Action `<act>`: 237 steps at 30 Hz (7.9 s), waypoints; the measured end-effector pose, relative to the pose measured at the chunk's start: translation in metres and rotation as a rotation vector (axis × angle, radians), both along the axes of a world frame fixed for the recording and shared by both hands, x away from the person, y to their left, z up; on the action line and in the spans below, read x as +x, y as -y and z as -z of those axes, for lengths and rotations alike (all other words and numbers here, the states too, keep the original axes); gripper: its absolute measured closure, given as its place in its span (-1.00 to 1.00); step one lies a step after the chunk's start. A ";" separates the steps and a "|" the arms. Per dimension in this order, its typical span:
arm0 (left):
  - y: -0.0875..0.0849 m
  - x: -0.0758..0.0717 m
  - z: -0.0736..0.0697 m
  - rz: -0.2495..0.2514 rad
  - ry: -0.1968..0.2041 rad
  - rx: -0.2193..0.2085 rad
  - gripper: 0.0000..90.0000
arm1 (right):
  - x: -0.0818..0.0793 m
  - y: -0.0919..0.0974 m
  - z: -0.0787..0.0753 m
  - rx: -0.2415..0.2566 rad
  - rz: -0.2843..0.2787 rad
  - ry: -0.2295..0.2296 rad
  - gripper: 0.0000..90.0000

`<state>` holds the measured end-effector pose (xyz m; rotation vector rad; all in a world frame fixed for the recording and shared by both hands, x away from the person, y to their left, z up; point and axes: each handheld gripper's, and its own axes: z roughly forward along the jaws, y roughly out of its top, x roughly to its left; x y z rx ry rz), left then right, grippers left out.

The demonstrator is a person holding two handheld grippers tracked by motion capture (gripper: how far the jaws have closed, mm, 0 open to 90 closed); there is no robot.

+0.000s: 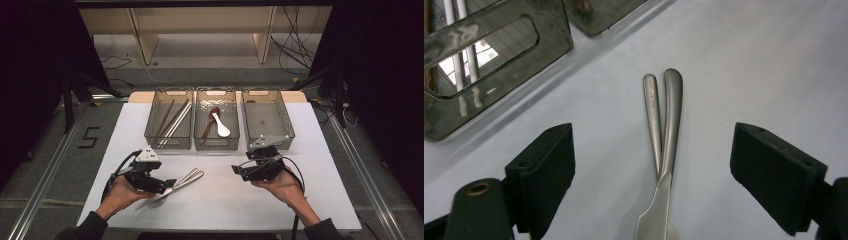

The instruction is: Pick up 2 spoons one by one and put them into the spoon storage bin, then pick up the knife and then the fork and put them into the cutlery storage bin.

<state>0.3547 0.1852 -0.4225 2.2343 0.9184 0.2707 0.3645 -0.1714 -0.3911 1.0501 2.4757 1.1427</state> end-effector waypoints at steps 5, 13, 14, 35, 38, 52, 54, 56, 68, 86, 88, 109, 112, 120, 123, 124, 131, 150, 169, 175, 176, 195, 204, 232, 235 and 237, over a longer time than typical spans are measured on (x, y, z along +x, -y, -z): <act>0.002 0.001 0.003 0.009 -0.020 0.023 -0.60 | -0.008 0.003 0.002 0.012 0.000 0.004 -0.35; 0.007 0.002 0.009 0.038 -0.044 0.085 -0.59 | -0.019 0.016 0.009 0.017 0.012 0.003 -0.37; 0.008 0.002 0.010 0.041 -0.053 0.085 -0.59 | -0.020 0.018 0.009 0.020 0.016 0.001 -0.37; 0.025 0.012 0.027 0.114 -0.125 0.275 -0.37 | -0.040 0.035 0.028 -0.011 0.018 -0.051 -0.40; 0.026 0.012 0.030 0.139 -0.149 0.311 -0.33 | -0.042 0.035 0.027 -0.009 0.019 -0.049 -0.40; 0.031 0.020 0.037 0.228 -0.203 0.372 -0.01 | -0.042 0.029 0.028 -0.032 0.004 -0.057 -0.39; 0.032 0.021 0.039 0.232 -0.208 0.382 0.03 | -0.042 0.029 0.029 -0.034 0.003 -0.056 -0.39; 0.034 0.022 0.039 0.246 -0.215 0.390 0.09 | -0.041 0.029 0.029 -0.034 0.000 -0.057 -0.39; 0.042 0.024 0.040 0.292 -0.223 0.416 0.48 | -0.040 0.028 0.031 -0.037 -0.002 -0.066 -0.38; 0.045 0.019 0.035 0.286 -0.199 0.442 0.75 | -0.040 0.029 0.029 -0.034 0.004 -0.057 -0.35; 0.045 0.019 0.032 0.279 -0.214 0.423 0.75 | -0.040 0.030 0.029 -0.036 0.003 -0.054 -0.35; 0.043 0.018 0.021 0.252 -0.180 0.341 0.75 | -0.041 0.025 0.029 -0.043 -0.005 -0.059 -0.35; 0.043 0.018 0.019 0.249 -0.168 0.326 0.75 | -0.040 0.025 0.030 -0.044 -0.007 -0.059 -0.35; 0.044 0.019 0.027 0.250 -0.209 0.351 0.75 | -0.040 0.024 0.030 -0.047 -0.010 -0.055 -0.35; 0.046 0.020 0.033 0.251 -0.212 0.382 0.75 | -0.040 0.024 0.030 -0.047 -0.010 -0.057 -0.35; 0.046 0.021 0.033 0.254 -0.218 0.386 0.75 | -0.040 0.024 0.030 -0.048 -0.011 -0.058 -0.35; 0.049 0.020 0.036 0.223 -0.194 0.423 0.71 | -0.039 0.024 0.031 -0.046 -0.012 -0.060 -0.35; 0.050 0.020 0.040 0.233 -0.196 0.439 0.72 | -0.039 0.023 0.030 -0.045 -0.009 -0.060 -0.34; 0.042 0.017 0.021 0.225 -0.183 0.334 0.76 | -0.039 0.022 0.029 -0.034 -0.017 -0.056 -0.33; 0.041 0.015 0.014 0.232 -0.186 0.322 0.76 | -0.039 0.016 0.029 -0.037 -0.027 -0.061 -0.33; 0.042 0.014 0.012 0.235 -0.186 0.321 0.76 | -0.039 0.015 0.029 -0.037 -0.030 -0.060 -0.33; 0.069 -0.006 -0.007 0.320 -0.167 0.308 0.76 | -0.049 -0.064 0.048 -0.045 -0.252 0.028 -0.32; 0.076 -0.015 -0.013 0.351 -0.174 0.305 0.76 | -0.047 -0.089 0.058 -0.076 -0.314 0.089 -0.27; 0.086 -0.019 -0.014 0.447 -0.250 0.289 0.76 | -0.065 -0.108 0.070 -0.334 -0.579 0.331 0.80; 0.087 -0.019 -0.014 0.434 -0.226 0.293 0.75 | -0.066 -0.107 0.068 -0.357 -0.609 0.357 0.86; 0.087 -0.019 -0.015 0.421 -0.217 0.303 0.71 | -0.067 -0.108 0.069 -0.360 -0.598 0.344 0.88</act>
